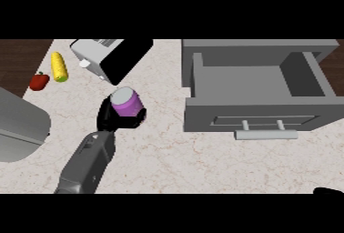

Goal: Pick up the can, place it into the drawer and close the drawer

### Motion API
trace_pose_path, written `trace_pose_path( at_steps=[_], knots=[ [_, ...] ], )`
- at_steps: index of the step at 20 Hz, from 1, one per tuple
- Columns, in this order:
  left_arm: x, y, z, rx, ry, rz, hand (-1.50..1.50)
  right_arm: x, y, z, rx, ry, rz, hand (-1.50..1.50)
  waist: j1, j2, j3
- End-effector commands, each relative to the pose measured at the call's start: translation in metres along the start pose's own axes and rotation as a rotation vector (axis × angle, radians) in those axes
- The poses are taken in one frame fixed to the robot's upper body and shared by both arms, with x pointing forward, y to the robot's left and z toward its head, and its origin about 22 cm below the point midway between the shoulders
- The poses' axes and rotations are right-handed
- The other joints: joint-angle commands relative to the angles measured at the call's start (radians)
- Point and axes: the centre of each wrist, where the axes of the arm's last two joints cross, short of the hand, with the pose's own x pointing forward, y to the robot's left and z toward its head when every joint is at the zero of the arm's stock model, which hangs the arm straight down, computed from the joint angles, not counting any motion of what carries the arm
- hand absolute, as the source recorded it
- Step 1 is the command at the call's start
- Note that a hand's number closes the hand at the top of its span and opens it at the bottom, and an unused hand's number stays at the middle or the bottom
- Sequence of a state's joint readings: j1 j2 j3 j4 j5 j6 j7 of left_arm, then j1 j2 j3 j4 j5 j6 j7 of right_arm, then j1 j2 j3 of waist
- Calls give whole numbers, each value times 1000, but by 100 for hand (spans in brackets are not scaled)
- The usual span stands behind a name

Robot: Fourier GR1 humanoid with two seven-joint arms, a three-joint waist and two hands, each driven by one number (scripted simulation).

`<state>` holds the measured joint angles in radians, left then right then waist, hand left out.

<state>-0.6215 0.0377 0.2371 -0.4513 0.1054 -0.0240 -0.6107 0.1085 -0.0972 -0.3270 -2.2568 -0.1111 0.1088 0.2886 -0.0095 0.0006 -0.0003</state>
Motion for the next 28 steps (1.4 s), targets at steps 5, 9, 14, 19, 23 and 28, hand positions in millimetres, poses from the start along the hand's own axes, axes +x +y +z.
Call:
trace_pose_path(
  at_steps=[5,9,14,19,23,28],
  knots=[
    [69,-35,-42,-101,-45,-68,150,23,7,7,-28,11,8,-150,17,-9,1],
    [122,-90,-71,-151,-60,-65,150,7,11,-7,-8,-6,8,-150,6,-3,0],
    [156,-111,-59,-175,-64,-41,150,6,11,5,-16,12,6,-150,8,-5,1],
    [212,-138,-72,-166,-86,-75,150,8,5,4,-1,5,26,-150,3,-3,1],
    [252,-189,-69,-208,-109,-112,150,-3,6,-6,-31,-17,12,-150,-1,-3,1],
    [285,-219,-75,-216,-86,-145,150,10,8,-10,-21,-7,1,-150,-4,0,1]
  ],
)
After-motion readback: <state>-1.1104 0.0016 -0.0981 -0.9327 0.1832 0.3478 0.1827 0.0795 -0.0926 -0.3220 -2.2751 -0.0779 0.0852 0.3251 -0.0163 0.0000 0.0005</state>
